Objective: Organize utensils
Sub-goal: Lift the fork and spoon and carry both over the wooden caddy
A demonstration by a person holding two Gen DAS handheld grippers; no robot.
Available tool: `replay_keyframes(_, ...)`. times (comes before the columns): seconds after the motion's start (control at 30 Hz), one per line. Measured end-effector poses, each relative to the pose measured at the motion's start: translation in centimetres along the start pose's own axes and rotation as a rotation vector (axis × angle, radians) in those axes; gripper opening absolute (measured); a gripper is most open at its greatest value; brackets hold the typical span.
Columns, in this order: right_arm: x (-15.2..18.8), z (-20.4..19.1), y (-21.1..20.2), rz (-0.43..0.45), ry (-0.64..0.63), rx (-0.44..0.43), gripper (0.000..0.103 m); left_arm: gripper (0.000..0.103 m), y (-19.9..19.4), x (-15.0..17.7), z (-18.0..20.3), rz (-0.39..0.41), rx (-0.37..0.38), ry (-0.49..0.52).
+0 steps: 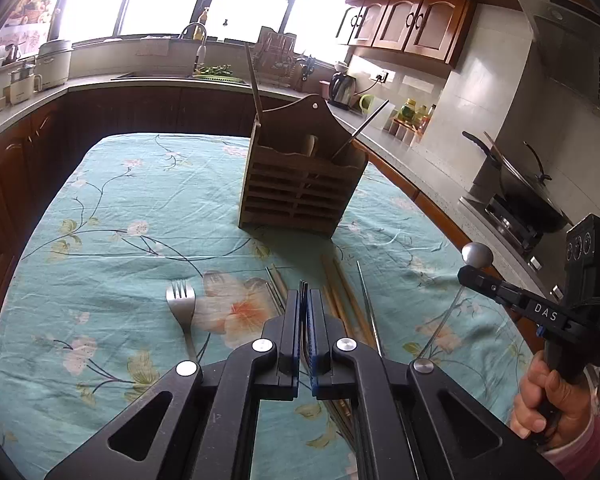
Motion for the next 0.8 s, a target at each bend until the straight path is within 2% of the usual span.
replay_keyframes(0.47,-2.8,-1.1,-2.8,0.116,-0.054,0.006,0.002,0.000,-4.6,-1.5,-0.3,0.117,-0.016,0.023)
replay_keyframes(0.8,-4.9,-1.3,-2.5,0.163,-0.084,0.026,0.002,0.000,-5.4,-3.5,-0.9,0.189,-0.041,0.031)
Point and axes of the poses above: each gripper's, at about its wrist camera, not at the fingertips, and y roughly the way its jaws point, z to its right, x to its underside, the point moved 2 cm from there along y, roughly the way its jaws point, and after that the axes turned 2 degrees about -y, right-handed, at the moved point
